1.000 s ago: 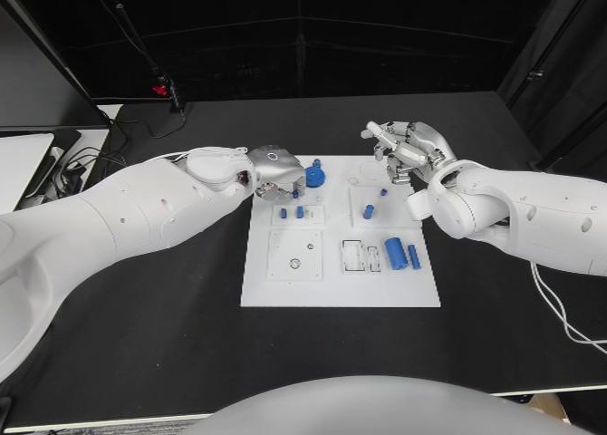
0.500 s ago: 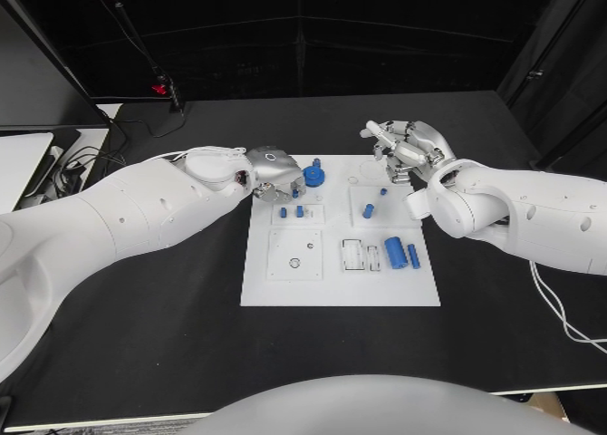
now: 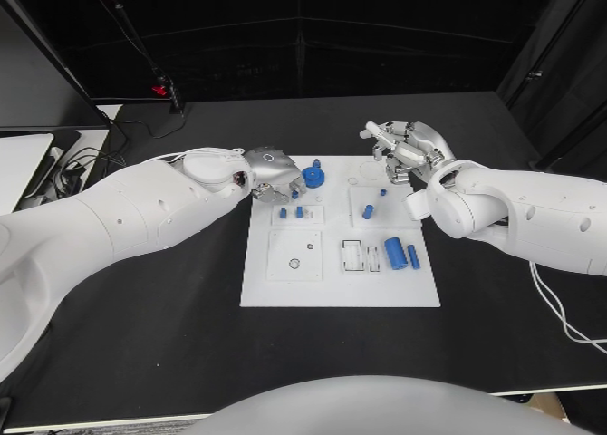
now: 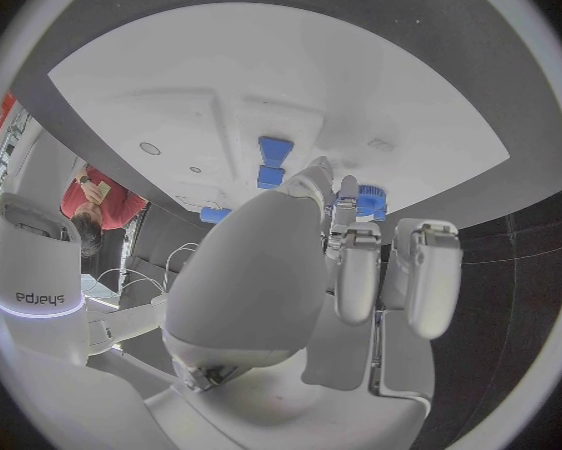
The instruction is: Assemble the parts on the task board
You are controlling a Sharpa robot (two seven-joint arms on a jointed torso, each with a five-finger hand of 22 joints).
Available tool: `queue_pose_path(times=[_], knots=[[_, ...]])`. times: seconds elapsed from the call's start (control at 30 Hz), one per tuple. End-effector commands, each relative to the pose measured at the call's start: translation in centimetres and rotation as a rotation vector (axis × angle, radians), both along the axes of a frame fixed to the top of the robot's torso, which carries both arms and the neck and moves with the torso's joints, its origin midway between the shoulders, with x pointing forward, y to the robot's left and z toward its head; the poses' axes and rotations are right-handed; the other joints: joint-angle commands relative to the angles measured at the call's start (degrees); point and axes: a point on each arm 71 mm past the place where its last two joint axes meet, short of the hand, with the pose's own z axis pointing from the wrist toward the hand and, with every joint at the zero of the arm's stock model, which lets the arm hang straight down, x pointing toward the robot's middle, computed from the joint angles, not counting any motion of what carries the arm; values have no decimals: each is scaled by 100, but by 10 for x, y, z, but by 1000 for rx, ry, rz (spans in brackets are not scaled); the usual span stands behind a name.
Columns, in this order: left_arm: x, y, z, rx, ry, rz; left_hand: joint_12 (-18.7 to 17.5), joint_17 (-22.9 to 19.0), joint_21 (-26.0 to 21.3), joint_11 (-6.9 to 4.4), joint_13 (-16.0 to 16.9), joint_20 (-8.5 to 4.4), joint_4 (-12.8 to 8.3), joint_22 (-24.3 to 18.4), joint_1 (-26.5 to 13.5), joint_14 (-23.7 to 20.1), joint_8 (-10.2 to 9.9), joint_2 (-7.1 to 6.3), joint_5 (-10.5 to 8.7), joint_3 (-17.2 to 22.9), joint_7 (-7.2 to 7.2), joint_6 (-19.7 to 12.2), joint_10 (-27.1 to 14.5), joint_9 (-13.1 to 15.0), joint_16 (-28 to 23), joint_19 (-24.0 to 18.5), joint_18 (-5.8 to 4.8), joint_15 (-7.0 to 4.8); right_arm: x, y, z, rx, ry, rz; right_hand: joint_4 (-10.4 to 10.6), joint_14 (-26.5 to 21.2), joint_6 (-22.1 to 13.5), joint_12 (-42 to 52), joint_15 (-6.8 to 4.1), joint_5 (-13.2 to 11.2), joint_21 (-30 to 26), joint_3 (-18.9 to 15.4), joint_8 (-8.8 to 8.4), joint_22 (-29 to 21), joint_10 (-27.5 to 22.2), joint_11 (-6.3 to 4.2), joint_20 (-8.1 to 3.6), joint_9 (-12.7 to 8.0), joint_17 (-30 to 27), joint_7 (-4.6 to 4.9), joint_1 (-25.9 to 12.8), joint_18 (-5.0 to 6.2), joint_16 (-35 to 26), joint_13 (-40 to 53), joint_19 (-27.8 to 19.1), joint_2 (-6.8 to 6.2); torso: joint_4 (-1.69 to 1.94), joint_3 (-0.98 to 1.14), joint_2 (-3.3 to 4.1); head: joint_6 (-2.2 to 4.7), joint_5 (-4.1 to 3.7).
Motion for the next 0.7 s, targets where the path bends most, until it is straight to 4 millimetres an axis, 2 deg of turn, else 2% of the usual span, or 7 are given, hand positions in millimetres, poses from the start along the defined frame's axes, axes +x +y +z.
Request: queue_pose_path(times=[0.03, 0.13, 0.5, 0.57, 0.6, 0.63, 0.7], knots=[[1, 1, 6, -42, -64, 8, -21, 1509, 18, 11, 9, 44, -18, 1509, -14, 601, -2, -73, 23, -39, -62, -195, -68, -5, 5, 587, -38, 25, 0, 2, 1, 6, 0, 13, 2, 595, -40, -26, -19, 32, -35, -38, 35, 980, 30, -11, -14, -8, 1509, 382, 1, 67, 14, -7, -44, 63, 9, -3, 0, 8, -8], [2, 5, 9, -74, -107, 12, -12, 1509, 18, 19, 12, 53, -13, 1509, -53, 601, 10, -93, 27, -101, -139, -517, -136, -4, 5, 587, -38, 29, 0, 2, 1, 6, 1, 14, 2, 595, -40, -25, -18, 32, -39, -38, 35, 977, 30, -11, -14, -8, 1509, 382, 1, 69, 14, -8, -49, 64, 8, -2, -1, 7, -8], [1, 35, 21, -190, -239, 32, 49, 1509, 18, -2, 21, 33, 35, 1509, -596, 601, 172, -165, 10, -528, -2, -621, -79, 25, 5, 587, -38, -15, -1, -1, 1, -11, 0, 12, -6, 595, -43, -54, -15, 24, -42, -37, 44, 974, -54, -6, -12, -7, 1509, 386, 51, 69, 14, -76, -50, 41, 32, 3, -8, 8, -32], [-1, 46, 23, -208, -253, 56, 60, 1509, -255, 17, 25, 25, 34, 1398, -970, 601, 255, -152, 3, -746, 244, -575, -108, 41, 5, 358, 44, -15, -3, -3, 1, -27, 4, 11, -4, 595, -27, -99, -13, 22, -95, -40, 56, 934, -128, -4, -11, -4, 1509, 385, 82, 89, 14, -144, -113, 28, 61, 7, -18, 2, -47], [-2, 51, 23, -214, -254, 64, 68, 1509, -311, 22, 26, 27, 42, 1376, -1051, 601, 276, -157, 7, -800, 298, -569, -110, 42, 5, 314, 60, -34, -4, -4, 2, -34, 7, 12, -3, 595, -7, -164, -15, 22, -147, -44, 65, 895, -202, -5, -11, -2, 1509, 383, 107, 108, 14, -220, -171, 17, 73, 8, -21, 2, -52], [-3, 55, 24, -221, -252, 71, 73, 1509, -359, 18, 27, 23, 44, 1356, -1098, 601, 285, -161, 10, -835, 308, -577, -114, 41, 5, 276, 73, -56, -4, -4, 2, -40, 9, 14, -3, 595, 3, -218, -17, 22, -186, -45, 67, 866, -252, -5, -14, -3, 1509, 381, 127, 122, 14, -283, -214, 11, 81, 7, -23, 7, -55], [-5, 64, 25, -253, -238, 93, 109, 1115, -859, -13, 26, -8, 43, 1158, -1211, 427, 342, -141, 7, -916, 321, -598, -95, 39, -287, -113, 205, -95, -6, -5, 4, -55, 11, 24, -16, 595, 59, -421, -35, 9, -301, -30, 80, 776, -391, -19, -28, -1, 1509, 367, 259, 162, 14, -525, -329, -23, 100, 4, -30, 9, -72]])
